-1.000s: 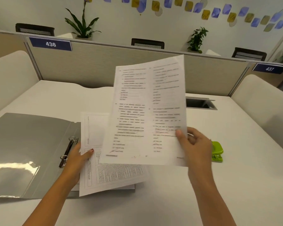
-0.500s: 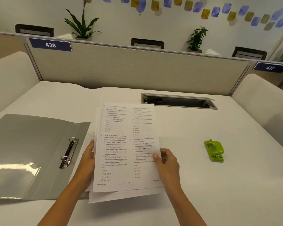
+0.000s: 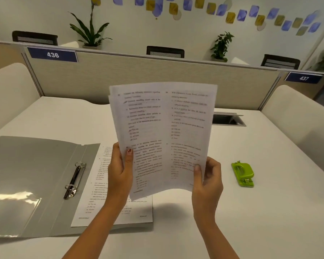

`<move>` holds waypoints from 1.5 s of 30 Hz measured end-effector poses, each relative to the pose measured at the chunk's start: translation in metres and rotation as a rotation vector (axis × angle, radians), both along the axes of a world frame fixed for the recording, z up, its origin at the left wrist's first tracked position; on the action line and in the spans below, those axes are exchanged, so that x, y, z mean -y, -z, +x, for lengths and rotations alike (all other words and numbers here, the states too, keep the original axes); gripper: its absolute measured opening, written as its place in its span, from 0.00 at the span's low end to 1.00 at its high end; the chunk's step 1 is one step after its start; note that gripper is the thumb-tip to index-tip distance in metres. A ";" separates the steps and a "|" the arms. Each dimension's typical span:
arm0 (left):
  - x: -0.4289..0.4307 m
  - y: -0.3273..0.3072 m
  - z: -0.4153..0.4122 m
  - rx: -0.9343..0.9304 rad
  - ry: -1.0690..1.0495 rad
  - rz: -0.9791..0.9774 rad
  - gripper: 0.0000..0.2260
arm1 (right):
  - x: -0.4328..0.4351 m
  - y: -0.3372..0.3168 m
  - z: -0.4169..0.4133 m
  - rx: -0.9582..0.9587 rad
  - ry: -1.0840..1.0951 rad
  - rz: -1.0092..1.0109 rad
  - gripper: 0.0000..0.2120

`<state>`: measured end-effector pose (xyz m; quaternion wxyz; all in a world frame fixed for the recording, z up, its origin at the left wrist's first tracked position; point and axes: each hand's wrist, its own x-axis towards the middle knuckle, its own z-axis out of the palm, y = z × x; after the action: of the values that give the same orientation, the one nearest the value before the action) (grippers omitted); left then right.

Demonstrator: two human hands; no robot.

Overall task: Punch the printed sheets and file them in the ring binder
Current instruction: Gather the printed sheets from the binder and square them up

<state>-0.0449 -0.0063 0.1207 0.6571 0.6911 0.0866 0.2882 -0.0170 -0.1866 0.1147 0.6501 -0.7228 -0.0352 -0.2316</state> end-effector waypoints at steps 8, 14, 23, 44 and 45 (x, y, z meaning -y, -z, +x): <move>0.020 0.008 0.001 0.037 -0.057 0.086 0.26 | 0.001 0.013 -0.008 -0.008 -0.028 0.083 0.07; 0.020 0.018 -0.005 0.007 -0.084 0.076 0.22 | 0.003 0.018 -0.010 -0.058 -0.005 0.089 0.03; 0.021 0.030 -0.009 0.020 -0.111 0.115 0.17 | 0.006 0.028 -0.005 -0.141 0.005 -0.014 0.06; -0.064 0.026 -0.037 -0.225 -0.242 -0.183 0.01 | -0.019 0.040 0.012 -0.214 0.069 -0.067 0.09; -0.076 0.028 -0.042 -0.255 -0.255 -0.218 0.01 | -0.023 0.042 0.013 -0.229 0.074 -0.082 0.09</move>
<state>-0.0871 0.0697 0.0929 0.6699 0.6301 0.2867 0.2682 -0.0044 -0.1641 0.0723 0.6109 -0.7712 0.0566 -0.1700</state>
